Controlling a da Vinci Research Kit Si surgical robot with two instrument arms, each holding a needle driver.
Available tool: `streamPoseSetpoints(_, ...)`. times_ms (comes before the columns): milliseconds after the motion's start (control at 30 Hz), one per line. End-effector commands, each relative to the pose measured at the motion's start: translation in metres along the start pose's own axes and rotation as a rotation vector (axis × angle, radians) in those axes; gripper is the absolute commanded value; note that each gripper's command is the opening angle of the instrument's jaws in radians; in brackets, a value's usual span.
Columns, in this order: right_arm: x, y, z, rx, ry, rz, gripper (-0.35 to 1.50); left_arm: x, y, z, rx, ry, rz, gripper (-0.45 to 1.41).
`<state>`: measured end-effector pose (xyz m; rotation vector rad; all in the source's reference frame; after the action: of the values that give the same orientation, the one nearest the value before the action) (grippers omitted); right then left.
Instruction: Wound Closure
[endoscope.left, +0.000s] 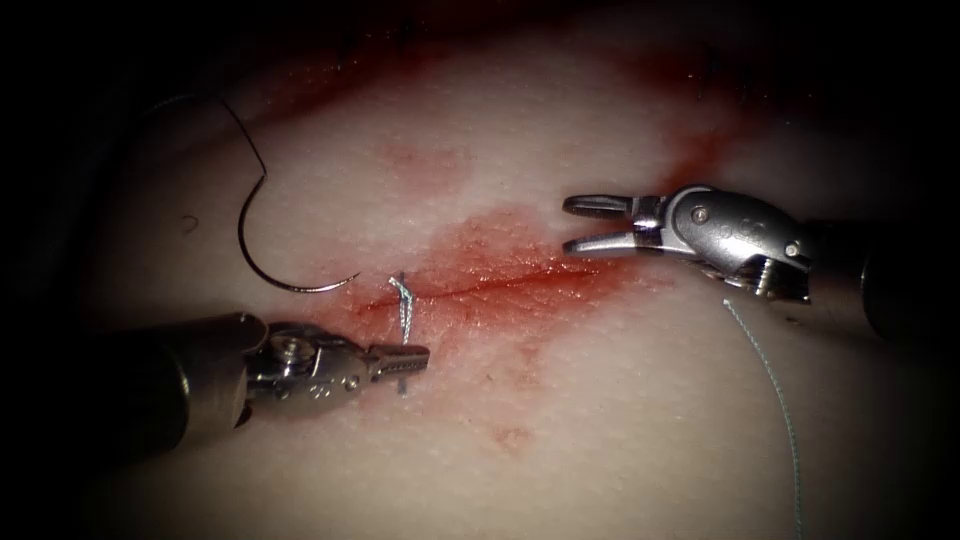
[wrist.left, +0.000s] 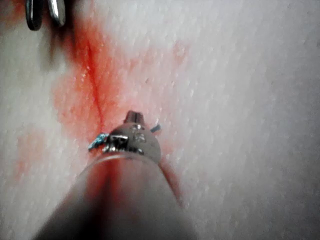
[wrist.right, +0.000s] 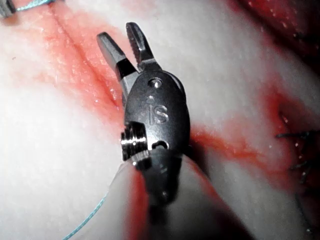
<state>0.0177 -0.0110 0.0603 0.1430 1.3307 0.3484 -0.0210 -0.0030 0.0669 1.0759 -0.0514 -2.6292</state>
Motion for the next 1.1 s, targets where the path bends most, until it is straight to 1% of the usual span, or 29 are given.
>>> streamPoseSetpoints(33,-0.0006,-0.0002,0.001,-0.001,0.001,0.005,0.24,0.0002,0.0001,0.0007,-0.004,0.006,-0.022,-0.45)
streamPoseSetpoints(67,-0.0006,-0.0002,0.001,-0.001,0.001,0.005,0.24,0.0002,0.0001,0.0007,-0.004,0.006,-0.022,-0.45)
streamPoseSetpoints(100,-0.0007,-0.0002,0.0011,0.002,-0.001,0.004,0.27,0.0003,-0.0001,0.0005,-0.011,0.016,-0.053,-0.45)
streamPoseSetpoints(133,-0.0008,-0.0002,0.0012,0.002,-0.004,0.009,0.42,0.0006,-0.0001,0.0001,-0.024,0.036,-0.085,0.19)
streamPoseSetpoints(167,-0.0008,-0.0002,0.0013,0.001,-0.004,0.008,0.51,0.0009,0.0,0.0,-0.034,0.053,-0.085,0.47)
streamPoseSetpoints(200,-0.0008,-0.0002,0.0013,0.001,-0.004,0.008,0.51,0.0009,0.0,0.0,-0.034,0.053,-0.085,0.47)
streamPoseSetpoints(233,-0.001,-0.0001,0.0013,0.001,-0.004,0.013,0.59,0.0013,0.0003,-0.0002,-0.052,0.082,-0.083,0.64)
streamPoseSetpoints(267,-0.001,-0.0001,0.0013,0.001,-0.004,0.013,0.59,0.0013,0.0003,-0.0002,-0.052,0.082,-0.083,0.64)
streamPoseSetpoints(333,-0.001,-0.0001,0.0014,0.0,-0.004,0.018,0.64,0.0017,0.0009,-0.0004,-0.057,0.097,-0.08,0.54)
streamPoseSetpoints(400,-0.0011,-0.0001,0.0014,0.0,-0.004,0.017,0.64,0.0021,0.0015,-0.0003,-0.082,0.106,-0.073,0.61)
streamPoseSetpoints(567,-0.0012,-0.0001,0.0015,-0.001,-0.004,0.022,0.64,0.0021,0.0029,0.0005,-0.148,0.087,-0.043,0.59)
streamPoseSetpoints(600,-0.0012,-0.0001,0.0015,-0.001,-0.004,0.022,0.64,0.0018,0.0031,0.0009,-0.168,0.071,-0.024,0.54)
streamPoseSetpoints(633,-0.0012,-0.0001,0.0015,-0.001,-0.004,0.022,0.64,0.0018,0.0031,0.0009,-0.168,0.071,-0.024,0.54)
streamPoseSetpoints(700,-0.0012,-0.0001,0.0015,-0.002,-0.004,0.022,0.64,0.0014,0.003,0.0012,-0.177,0.059,-0.019,0.41)
streamPoseSetpoints(733,-0.0012,-0.0001,0.0015,-0.002,-0.004,0.022,0.64,0.0011,0.0028,0.0013,-0.175,0.045,-0.016,0.29)
streamPoseSetpoints(800,-0.0012,-0.0001,0.0016,-0.002,-0.004,0.022,0.64,0.0007,0.0026,0.0015,-0.172,0.02,-0.006,0.2)
streamPoseSetpoints(900,-0.0011,-0.0002,0.0016,0.001,-0.003,0.022,0.64,-0.0001,0.0025,0.002,-0.175,-0.024,0.013,0.2)
streamPoseSetpoints(1033,-0.0011,-0.0002,0.0016,0.001,-0.003,0.022,0.64,-0.0006,0.0027,0.0025,-0.183,-0.046,0.027,0.2)
streamPoseSetpoints(1100,-0.0011,-0.0002,0.0016,0.001,-0.003,0.022,0.64,-0.0008,0.0029,0.0027,-0.19,-0.056,0.03,0.24)
